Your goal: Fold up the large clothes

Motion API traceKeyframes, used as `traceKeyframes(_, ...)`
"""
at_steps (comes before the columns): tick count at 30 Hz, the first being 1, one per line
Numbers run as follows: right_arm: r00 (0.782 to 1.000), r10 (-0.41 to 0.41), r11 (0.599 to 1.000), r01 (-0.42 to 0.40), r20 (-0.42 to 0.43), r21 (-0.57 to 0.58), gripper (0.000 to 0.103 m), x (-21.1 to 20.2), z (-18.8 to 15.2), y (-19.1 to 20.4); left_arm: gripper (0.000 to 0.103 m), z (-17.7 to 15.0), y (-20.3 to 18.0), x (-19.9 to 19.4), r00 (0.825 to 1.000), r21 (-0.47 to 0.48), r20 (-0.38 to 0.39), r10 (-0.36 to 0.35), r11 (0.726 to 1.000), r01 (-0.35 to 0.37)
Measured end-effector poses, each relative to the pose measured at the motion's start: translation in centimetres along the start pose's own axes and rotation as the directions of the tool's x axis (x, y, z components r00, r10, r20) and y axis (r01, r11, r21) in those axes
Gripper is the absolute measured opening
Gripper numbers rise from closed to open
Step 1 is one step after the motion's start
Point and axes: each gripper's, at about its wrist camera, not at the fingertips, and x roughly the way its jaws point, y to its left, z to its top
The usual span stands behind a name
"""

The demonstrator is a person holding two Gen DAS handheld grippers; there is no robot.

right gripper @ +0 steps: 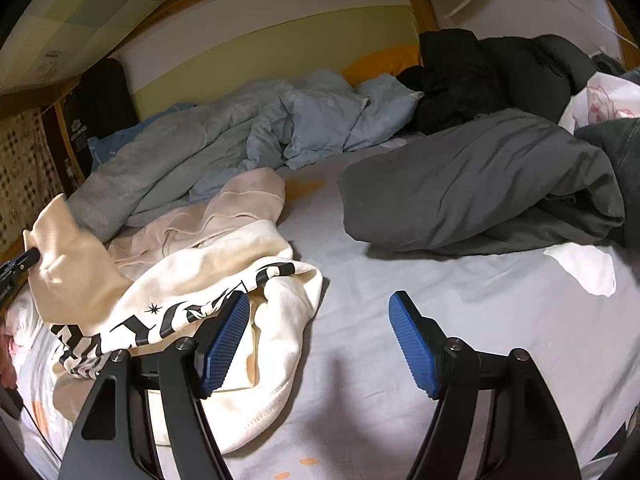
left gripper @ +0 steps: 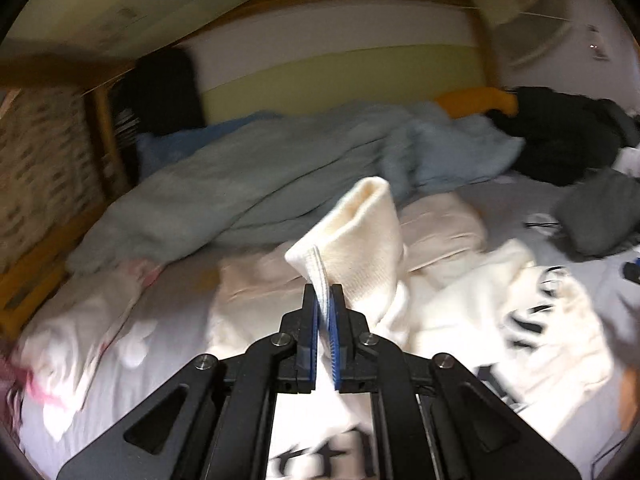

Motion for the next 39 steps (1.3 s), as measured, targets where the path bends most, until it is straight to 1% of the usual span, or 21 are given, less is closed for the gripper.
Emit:
traceKeyframes(3,1.000,-0.007,1.000,0.007,-0.018,-0.012,0.074,0.4,-0.3,0.4,0.005,-1.9,2.7,-0.3,0.999,-0.030,0.037,0.032,0.999,-0.031)
traceKeyframes(5,1.000,-0.013,1.000,0.013,-0.026,-0.015,0.074,0.7,-0.5,0.5,0.005,-2.9,3.9,0.4,0.994,-0.047,-0.011,0.109,0.993,-0.110)
traceKeyframes(7,0.999,-0.014,1.000,0.013,-0.032,-0.018,0.074,0.9,-0.5,0.5,0.005,-4.3,5.5,0.8,0.991,-0.098,-0.047,0.124,0.987,-0.128)
traceKeyframes(10,0.999,-0.008,0.999,0.007,-0.040,-0.032,0.074,1.2,-0.6,0.6,0.005,-6.3,7.2,1.6,0.977,-0.126,-0.101,0.186,0.972,-0.198)
traceKeyframes(13,0.999,0.007,0.997,-0.011,-0.051,-0.074,0.074,2.0,-1.1,1.0,0.005,-8.3,8.3,3.1,0.969,-0.176,-0.164,0.183,0.961,-0.212)
traceKeyframes(16,0.987,0.079,0.994,-0.088,-0.141,-0.059,0.073,3.6,-1.5,1.2,0.005,-10.0,8.4,4.4,0.964,-0.179,-0.195,0.180,0.960,-0.215)
traceKeyframes(17,0.987,0.039,0.995,-0.053,-0.154,-0.085,0.070,3.6,-1.5,1.6,0.005,-10.3,8.2,4.6,0.962,-0.168,-0.195,0.190,0.960,-0.224)
traceKeyframes(19,0.992,-0.059,0.982,0.037,-0.114,-0.185,0.068,3.1,-1.2,2.8,0.005,-10.7,7.7,4.7,0.962,-0.146,-0.177,0.207,0.961,-0.234)
traceKeyframes(20,0.990,-0.107,0.964,0.081,-0.091,-0.254,0.066,3.0,-0.7,3.7,0.005,-10.7,7.6,4.5,0.963,-0.140,-0.166,0.213,0.962,-0.237)
traceKeyframes(21,0.990,-0.107,0.956,0.077,-0.092,-0.282,0.059,3.2,-0.3,4.1,0.005,-10.6,7.5,4.2,0.964,-0.137,-0.157,0.214,0.962,-0.236)
traceKeyframes(22,0.990,-0.088,0.955,0.052,-0.111,-0.291,0.043,3.5,0.3,4.2,0.005,-10.6,7.6,4.3,0.966,-0.144,-0.156,0.205,0.963,-0.228)
traceKeyframes(23,0.983,-0.018,0.961,-0.034,-0.183,-0.274,0.034,4.6,1.3,4.2,0.005,-10.6,8.1,4.4,0.968,-0.159,-0.157,0.193,0.963,-0.218)
traceKeyframes(24,0.968,0.039,0.963,-0.103,-0.246,-0.250,0.017,5.8,2.1,4.1,0.006,-10.6,8.5,4.4,0.972,-0.181,-0.156,0.178,0.962,-0.205)
traceKeyframes(25,0.959,0.064,0.960,-0.135,-0.278,-0.245,0.010,6.6,2.5,4.2,0.006,-10.6,8.8,4.3,0.975,-0.199,-0.151,0.166,0.961,-0.194)
traceKeyframes(26,0.946,0.075,0.943,-0.171,-0.316,-0.287,0.010,8.0,2.9,4.6,0.006,-10.6,9.1,4.2,0.977,-0.213,-0.144,0.158,0.959,-0.186)
traceKeyframes(27,0.946,0.041,0.927,-0.156,-0.321,-0.341,0.010,8.8,3.1,5.0,0.006,-10.5,9.3,4.0,0.978,-0.222,-0.138,0.154,0.958,-0.183)
traceKeyframes(29,0.951,-0.084,0.885,-0.065,-0.296,-0.461,0.010,10.4,2.9,5.5,0.007,-10.5,9.4,3.5,0.981,-0.224,-0.127,0.149,0.959,-0.174)
traceKeyframes(30,0.944,-0.111,0.867,-0.061,-0.311,-0.495,0.010,11.3,2.6,5.3,0.007,-10.6,9.4,3.3,0.981,-0.220,-0.125,0.147,0.960,-0.171)
traceKeyframes(32,0.929,-0.093,0.853,-0.112,-0.358,-0.510,0.010,12.5,1.9,4.8,0.007,-11.1,9.3,3.2,0.981,-0.226,-0.132,0.141,0.960,-0.168)
traceKeyframes(35,0.947,-0.058,0.825,-0.133,-0.317,-0.549,0.010,13.1,1.3,5.0,0.007,-11.4,9.4,3.8,0.980,-0.258,-0.152,0.130,0.952,-0.166)
traceKeyframes(39,0.952,-0.009,0.807,-0.174,-0.307,-0.565,0.010,14.2,1.7,5.6,0.007,-11.2,9.8,3.9,0.982,-0.282,-0.145,0.119,0.946,-0.156)
